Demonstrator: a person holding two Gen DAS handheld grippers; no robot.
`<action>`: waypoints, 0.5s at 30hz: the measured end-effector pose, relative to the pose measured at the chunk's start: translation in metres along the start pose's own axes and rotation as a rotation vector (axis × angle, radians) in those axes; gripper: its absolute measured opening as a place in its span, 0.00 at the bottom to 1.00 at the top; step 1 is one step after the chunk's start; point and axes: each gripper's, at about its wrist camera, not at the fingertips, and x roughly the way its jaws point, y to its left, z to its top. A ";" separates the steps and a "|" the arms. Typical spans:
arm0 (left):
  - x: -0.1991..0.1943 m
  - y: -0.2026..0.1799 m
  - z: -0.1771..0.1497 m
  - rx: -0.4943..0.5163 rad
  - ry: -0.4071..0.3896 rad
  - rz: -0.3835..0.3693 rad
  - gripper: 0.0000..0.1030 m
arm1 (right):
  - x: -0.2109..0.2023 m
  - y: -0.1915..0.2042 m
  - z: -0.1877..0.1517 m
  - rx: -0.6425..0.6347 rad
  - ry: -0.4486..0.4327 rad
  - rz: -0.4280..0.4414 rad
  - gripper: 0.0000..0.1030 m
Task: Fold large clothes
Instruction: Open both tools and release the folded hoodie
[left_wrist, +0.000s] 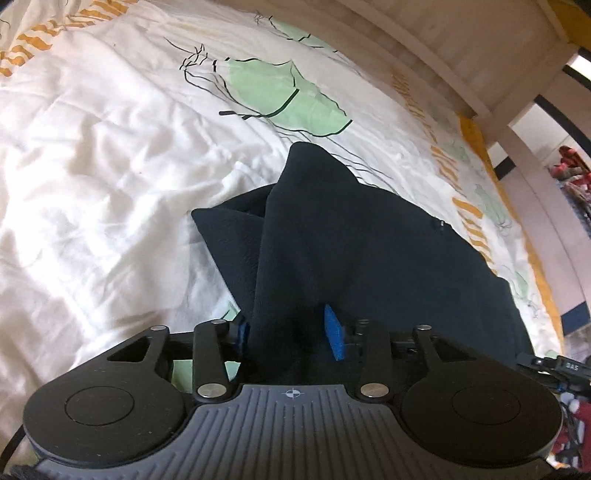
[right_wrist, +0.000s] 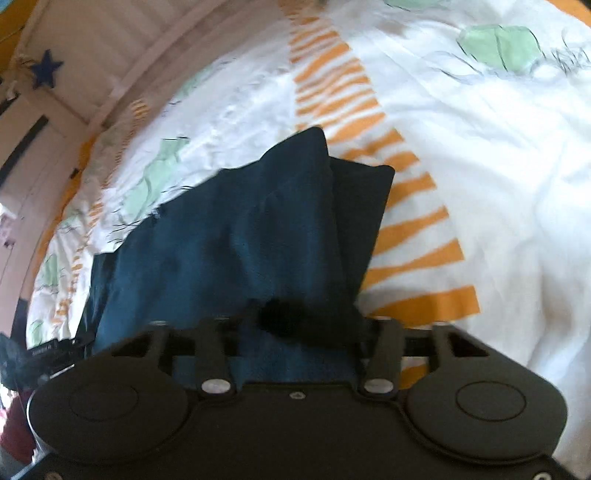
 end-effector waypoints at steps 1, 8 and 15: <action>0.003 -0.001 0.003 0.002 -0.005 0.000 0.43 | 0.003 -0.001 0.002 0.001 -0.007 0.011 0.64; 0.022 0.002 0.018 -0.034 -0.043 0.017 0.53 | 0.018 0.009 0.007 -0.053 -0.062 0.016 0.77; 0.019 0.001 0.013 -0.020 -0.092 0.086 0.70 | 0.024 0.007 0.008 -0.088 -0.128 0.001 0.86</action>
